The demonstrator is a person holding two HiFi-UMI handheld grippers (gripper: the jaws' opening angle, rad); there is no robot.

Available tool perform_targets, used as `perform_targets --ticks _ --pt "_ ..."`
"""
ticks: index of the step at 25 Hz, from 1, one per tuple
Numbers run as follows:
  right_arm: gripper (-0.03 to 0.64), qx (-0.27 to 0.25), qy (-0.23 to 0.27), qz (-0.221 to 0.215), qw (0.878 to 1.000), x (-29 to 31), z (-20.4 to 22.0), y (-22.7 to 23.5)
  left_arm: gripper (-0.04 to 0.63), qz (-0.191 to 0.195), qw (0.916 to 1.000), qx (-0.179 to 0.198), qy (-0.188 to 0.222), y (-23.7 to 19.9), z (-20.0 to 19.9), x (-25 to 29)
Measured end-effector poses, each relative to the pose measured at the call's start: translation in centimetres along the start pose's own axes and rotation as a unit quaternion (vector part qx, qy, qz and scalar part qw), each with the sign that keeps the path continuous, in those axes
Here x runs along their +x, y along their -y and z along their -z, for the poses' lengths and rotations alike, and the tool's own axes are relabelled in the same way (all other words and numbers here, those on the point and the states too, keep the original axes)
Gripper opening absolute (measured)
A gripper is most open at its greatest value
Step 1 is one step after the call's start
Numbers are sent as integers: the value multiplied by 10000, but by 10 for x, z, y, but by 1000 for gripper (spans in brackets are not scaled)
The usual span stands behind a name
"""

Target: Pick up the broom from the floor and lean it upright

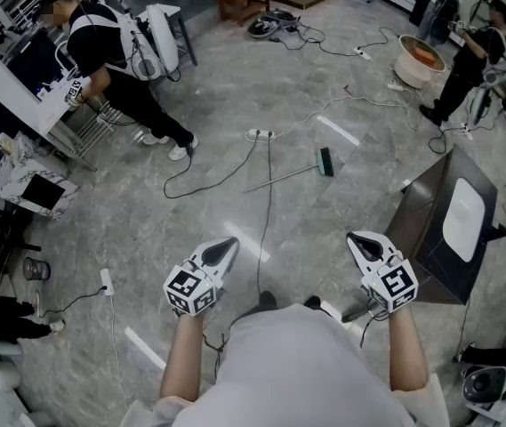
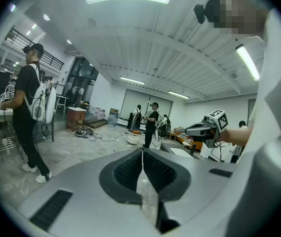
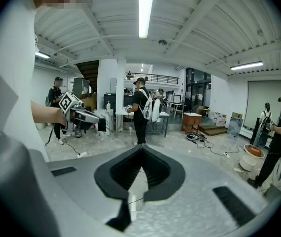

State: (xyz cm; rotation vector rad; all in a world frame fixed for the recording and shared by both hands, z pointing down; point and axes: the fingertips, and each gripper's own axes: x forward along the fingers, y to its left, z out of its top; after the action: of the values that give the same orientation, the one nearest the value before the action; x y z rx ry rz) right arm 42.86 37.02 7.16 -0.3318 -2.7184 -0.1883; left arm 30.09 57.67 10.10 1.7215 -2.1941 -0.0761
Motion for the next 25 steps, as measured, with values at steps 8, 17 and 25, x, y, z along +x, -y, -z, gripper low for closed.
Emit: perform_targets --ticks 8,17,25 --pt "-2 -61 -17 89 9999 20 -12 -10 11 188 9998 87 -10 -17 -2 -9" --pt "0 86 -90 69 9999 39 -3 0 11 192 9998 39 -89 -30 2 6" --pt "0 311 -134 -77 9994 73 22 52 11 6 9996 -45 -261 -45 4 56"
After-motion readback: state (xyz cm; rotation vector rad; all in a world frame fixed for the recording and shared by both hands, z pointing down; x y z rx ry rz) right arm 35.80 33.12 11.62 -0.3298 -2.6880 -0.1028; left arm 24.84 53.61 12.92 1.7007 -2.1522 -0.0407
